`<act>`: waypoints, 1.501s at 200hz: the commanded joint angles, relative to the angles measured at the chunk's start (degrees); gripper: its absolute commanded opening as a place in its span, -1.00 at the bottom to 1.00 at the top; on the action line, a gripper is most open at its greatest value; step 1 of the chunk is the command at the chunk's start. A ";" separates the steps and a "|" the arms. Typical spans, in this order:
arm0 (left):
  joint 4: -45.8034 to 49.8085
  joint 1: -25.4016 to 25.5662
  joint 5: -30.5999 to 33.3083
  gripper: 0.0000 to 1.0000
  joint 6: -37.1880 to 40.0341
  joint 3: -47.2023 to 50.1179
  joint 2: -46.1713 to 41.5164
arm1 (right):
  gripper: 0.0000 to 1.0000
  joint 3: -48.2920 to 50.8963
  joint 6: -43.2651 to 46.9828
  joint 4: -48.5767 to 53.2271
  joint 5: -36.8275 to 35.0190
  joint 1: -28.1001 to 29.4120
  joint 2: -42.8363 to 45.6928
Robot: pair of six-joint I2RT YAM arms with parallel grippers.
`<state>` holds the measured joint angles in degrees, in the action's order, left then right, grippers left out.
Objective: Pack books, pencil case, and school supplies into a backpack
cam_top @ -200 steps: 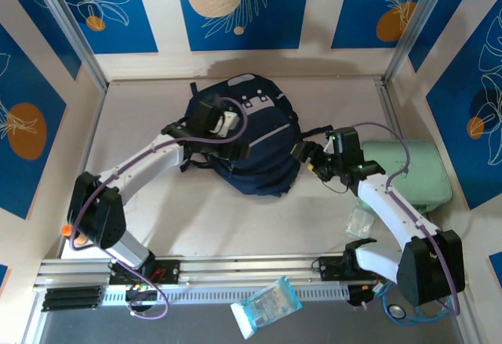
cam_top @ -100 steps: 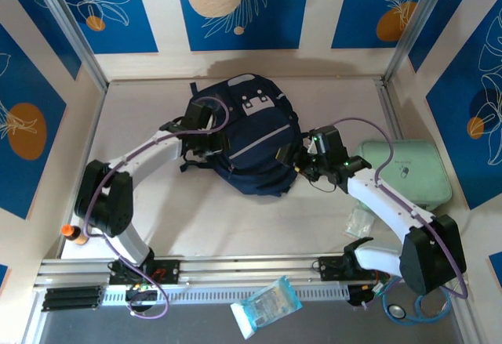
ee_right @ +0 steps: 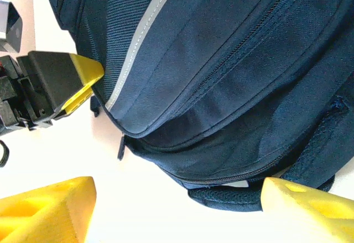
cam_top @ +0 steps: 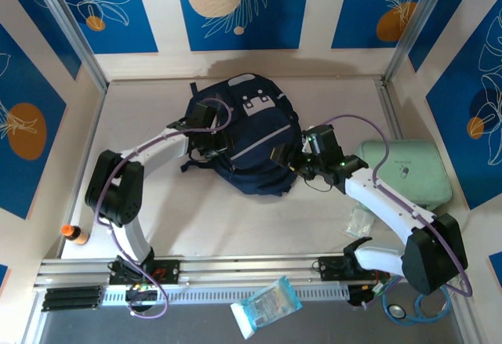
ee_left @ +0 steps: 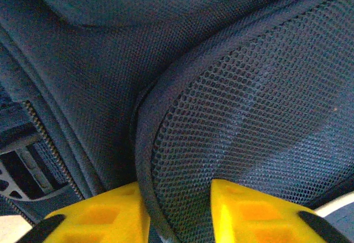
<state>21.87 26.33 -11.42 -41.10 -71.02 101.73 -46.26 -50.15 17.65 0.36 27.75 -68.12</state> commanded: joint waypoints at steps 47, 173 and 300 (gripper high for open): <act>-6.83 -1.17 -5.88 -0.84 -6.28 0.27 0.17 | 0.54 -2.26 -0.18 0.23 -2.82 3.28 -2.04; -26.88 0.83 -13.42 -1.00 -28.88 7.24 -5.75 | -0.02 -18.67 -5.09 7.93 -26.78 22.17 -20.56; -28.71 0.83 -14.26 -1.00 -30.19 8.18 -5.58 | -0.51 -27.62 -6.00 12.55 -32.54 22.26 -33.19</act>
<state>-1.34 26.81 -24.01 -70.46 -62.85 98.94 -71.83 -54.52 27.33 -28.05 49.76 -100.01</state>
